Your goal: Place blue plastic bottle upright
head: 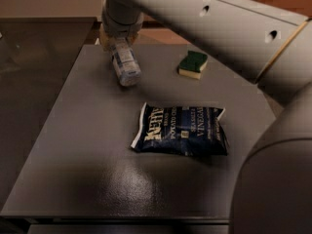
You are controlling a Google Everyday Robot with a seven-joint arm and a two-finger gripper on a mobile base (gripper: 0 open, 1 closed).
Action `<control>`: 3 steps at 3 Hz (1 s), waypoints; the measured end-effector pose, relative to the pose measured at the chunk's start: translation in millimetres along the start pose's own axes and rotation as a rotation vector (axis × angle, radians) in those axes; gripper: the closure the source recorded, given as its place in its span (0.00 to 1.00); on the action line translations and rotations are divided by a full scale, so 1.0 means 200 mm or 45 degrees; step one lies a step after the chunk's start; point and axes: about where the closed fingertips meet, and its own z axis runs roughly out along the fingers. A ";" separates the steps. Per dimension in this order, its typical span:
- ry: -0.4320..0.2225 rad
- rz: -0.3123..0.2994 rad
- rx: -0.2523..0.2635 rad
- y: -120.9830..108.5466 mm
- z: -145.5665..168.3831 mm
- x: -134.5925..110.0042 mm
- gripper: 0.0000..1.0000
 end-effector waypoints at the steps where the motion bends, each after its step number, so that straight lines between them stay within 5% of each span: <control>1: -0.202 -0.086 -0.111 0.02 -0.07 -0.13 1.00; 3: -0.527 -0.203 -0.383 0.11 -0.15 -0.36 1.00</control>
Offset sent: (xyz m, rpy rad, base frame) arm 0.0268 0.0380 0.0900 0.3607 -0.3792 0.3542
